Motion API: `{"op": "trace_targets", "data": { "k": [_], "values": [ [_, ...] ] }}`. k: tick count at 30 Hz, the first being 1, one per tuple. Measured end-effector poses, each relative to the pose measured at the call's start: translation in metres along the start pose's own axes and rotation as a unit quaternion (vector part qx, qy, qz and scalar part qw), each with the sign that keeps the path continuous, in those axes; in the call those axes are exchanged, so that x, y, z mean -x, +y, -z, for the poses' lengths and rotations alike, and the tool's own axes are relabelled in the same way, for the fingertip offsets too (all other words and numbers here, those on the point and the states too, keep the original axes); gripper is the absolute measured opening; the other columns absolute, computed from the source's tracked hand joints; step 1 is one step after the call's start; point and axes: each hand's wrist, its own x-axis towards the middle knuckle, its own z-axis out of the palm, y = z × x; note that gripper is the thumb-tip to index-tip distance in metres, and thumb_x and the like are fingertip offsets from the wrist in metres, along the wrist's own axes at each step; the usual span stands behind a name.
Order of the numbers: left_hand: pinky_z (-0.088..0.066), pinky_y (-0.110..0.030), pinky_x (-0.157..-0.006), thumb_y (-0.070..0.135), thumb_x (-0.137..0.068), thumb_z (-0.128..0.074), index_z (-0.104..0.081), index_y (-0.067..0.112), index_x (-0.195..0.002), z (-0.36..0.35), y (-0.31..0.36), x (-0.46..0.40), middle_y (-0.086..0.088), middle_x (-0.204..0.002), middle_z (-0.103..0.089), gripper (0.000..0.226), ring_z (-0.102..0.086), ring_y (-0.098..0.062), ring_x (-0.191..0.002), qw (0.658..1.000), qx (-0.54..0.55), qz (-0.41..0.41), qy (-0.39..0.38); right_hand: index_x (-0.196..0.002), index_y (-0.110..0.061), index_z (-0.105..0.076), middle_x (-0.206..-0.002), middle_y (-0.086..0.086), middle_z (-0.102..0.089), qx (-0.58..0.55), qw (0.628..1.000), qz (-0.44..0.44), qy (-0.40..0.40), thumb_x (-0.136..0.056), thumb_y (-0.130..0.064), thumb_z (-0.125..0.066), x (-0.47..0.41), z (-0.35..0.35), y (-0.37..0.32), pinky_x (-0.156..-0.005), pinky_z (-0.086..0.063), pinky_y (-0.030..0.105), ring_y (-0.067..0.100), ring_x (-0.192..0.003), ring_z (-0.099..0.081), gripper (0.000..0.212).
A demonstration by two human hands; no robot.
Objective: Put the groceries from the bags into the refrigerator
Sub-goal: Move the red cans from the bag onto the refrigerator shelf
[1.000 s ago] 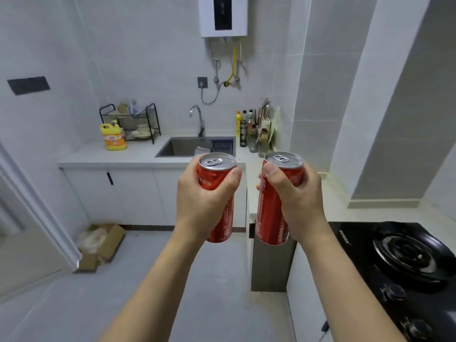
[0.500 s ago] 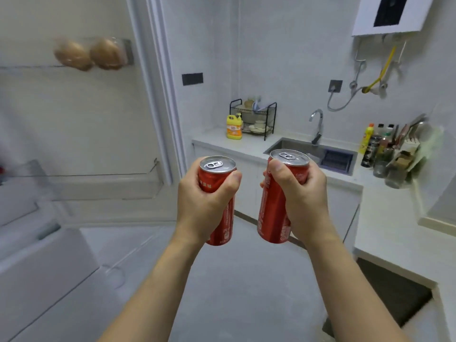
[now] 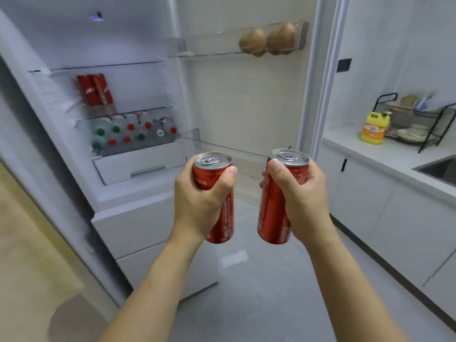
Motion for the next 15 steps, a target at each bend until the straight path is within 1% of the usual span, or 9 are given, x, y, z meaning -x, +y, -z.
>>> {"op": "trace_targets", "data": {
  "k": [3, 6, 8, 10, 13, 15],
  "values": [
    [-0.058, -0.056, -0.071, 0.048, -0.068, -0.075, -0.066, 0.028, -0.085, 0.036, -0.003, -0.009, -0.001, -0.079, -0.071, 0.028, -0.070, -0.033, -0.076, 0.999, -0.020, 0.000, 0.032, -0.082, -0.040, -0.071, -0.085, 0.006, -0.072, -0.033, 0.999, -0.011, -0.035, -0.064, -0.050, -0.074, -0.007, -0.041, 0.008, -0.076, -0.059, 0.052, 0.031, -0.078, -0.071, 0.021],
    [-0.059, -0.053, -0.071, 0.049, -0.068, -0.075, -0.066, 0.028, -0.084, 0.071, -0.007, -0.022, 0.000, -0.079, -0.070, 0.028, -0.070, -0.031, -0.075, 0.998, -0.032, -0.007, 0.059, -0.083, -0.039, -0.071, -0.084, 0.005, -0.073, -0.048, 0.996, -0.008, -0.070, -0.064, -0.050, -0.074, -0.014, -0.084, 0.013, -0.074, -0.060, 0.050, 0.031, -0.078, -0.072, 0.023],
    [-0.059, -0.051, -0.074, 0.050, -0.068, -0.075, -0.066, 0.027, -0.086, 0.091, -0.011, -0.033, -0.001, -0.081, -0.071, 0.030, -0.071, -0.028, -0.076, 0.996, -0.031, -0.011, 0.079, -0.084, -0.036, -0.071, -0.083, 0.004, -0.073, -0.057, 0.994, -0.007, -0.093, -0.063, -0.050, -0.074, -0.019, -0.110, 0.016, -0.070, -0.061, 0.043, 0.027, -0.074, -0.072, 0.024],
    [-0.059, -0.054, -0.076, 0.050, -0.068, -0.075, -0.067, 0.027, -0.087, 0.108, -0.017, -0.045, -0.003, -0.083, -0.072, 0.031, -0.070, -0.031, -0.079, 0.994, -0.025, -0.015, 0.101, -0.082, -0.038, -0.070, -0.081, 0.003, -0.073, -0.062, 0.992, -0.004, -0.112, -0.063, -0.050, -0.074, -0.025, -0.131, 0.020, -0.066, -0.060, 0.038, 0.023, -0.071, -0.072, 0.023],
    [-0.059, -0.055, -0.075, 0.052, -0.067, -0.075, -0.068, 0.030, -0.086, 0.126, -0.027, -0.062, -0.004, -0.083, -0.071, 0.030, -0.070, -0.032, -0.078, 0.993, -0.023, -0.014, 0.113, -0.080, -0.043, -0.069, -0.082, 0.002, -0.073, -0.067, 0.990, -0.002, -0.127, -0.063, -0.053, -0.073, -0.035, -0.157, 0.030, -0.069, -0.061, 0.040, 0.024, -0.074, -0.072, 0.020],
    [-0.059, -0.054, -0.074, 0.053, -0.067, -0.074, -0.067, 0.030, -0.087, 0.135, -0.036, -0.074, -0.003, -0.083, -0.071, 0.032, -0.071, -0.031, -0.078, 0.994, -0.027, -0.013, 0.109, -0.081, -0.041, -0.069, -0.083, 0.004, -0.073, -0.073, 0.989, -0.005, -0.126, -0.064, -0.053, -0.073, -0.043, -0.170, 0.038, -0.070, -0.061, 0.043, 0.025, -0.074, -0.072, 0.021]
  ]
}}
